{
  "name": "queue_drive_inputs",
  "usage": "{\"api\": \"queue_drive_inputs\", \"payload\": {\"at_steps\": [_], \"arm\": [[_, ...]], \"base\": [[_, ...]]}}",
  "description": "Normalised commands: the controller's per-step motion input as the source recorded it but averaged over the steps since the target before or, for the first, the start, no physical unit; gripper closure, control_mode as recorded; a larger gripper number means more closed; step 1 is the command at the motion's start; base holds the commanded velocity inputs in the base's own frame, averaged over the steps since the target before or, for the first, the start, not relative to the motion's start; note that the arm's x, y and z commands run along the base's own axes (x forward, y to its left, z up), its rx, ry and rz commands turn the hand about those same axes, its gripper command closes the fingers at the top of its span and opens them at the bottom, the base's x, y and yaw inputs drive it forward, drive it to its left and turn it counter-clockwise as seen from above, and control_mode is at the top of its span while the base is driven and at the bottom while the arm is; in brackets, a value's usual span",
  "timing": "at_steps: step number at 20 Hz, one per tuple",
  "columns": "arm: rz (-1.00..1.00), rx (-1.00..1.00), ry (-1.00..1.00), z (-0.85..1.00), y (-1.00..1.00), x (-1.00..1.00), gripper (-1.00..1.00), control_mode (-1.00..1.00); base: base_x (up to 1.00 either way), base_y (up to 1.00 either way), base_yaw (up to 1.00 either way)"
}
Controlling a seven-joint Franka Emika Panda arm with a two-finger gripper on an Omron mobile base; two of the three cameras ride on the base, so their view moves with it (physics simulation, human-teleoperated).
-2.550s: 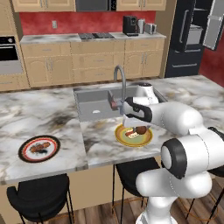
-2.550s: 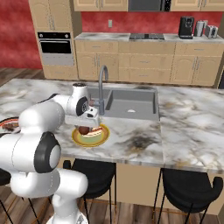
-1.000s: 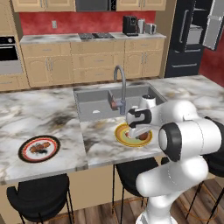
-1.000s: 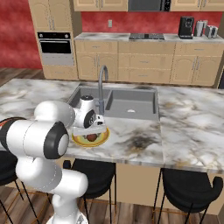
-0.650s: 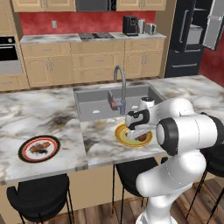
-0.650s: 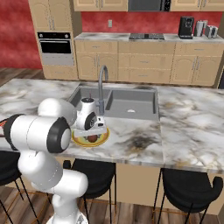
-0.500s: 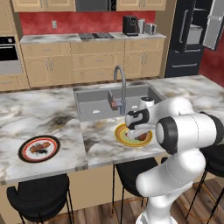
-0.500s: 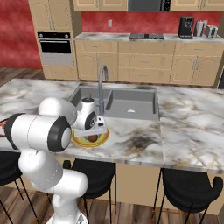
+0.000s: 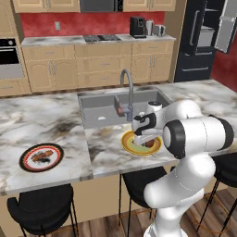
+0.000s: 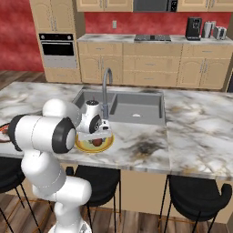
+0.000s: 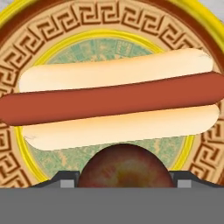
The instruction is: Pick up the apple and peach from the fridge and place one fruit on each plate on the dining counter.
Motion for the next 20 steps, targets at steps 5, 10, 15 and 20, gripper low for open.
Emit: {"api": "queue_drive_inputs", "payload": {"at_steps": [5,10,15,20], "arm": [[0.00,0.00,0.00,0.00,0.00,0.00,-1.00,-1.00],[0.00,0.00,0.00,0.00,0.00,0.00,-1.00,-1.00],[0.00,0.00,0.00,0.00,0.00,0.00,-1.00,-1.00],[0.00,0.00,0.00,0.11,0.00,-0.03,-1.00,-1.00]], "base": [[0.00,0.00,0.00],[0.00,0.00,0.00],[0.00,0.00,0.00],[0.00,0.00,0.00]]}}
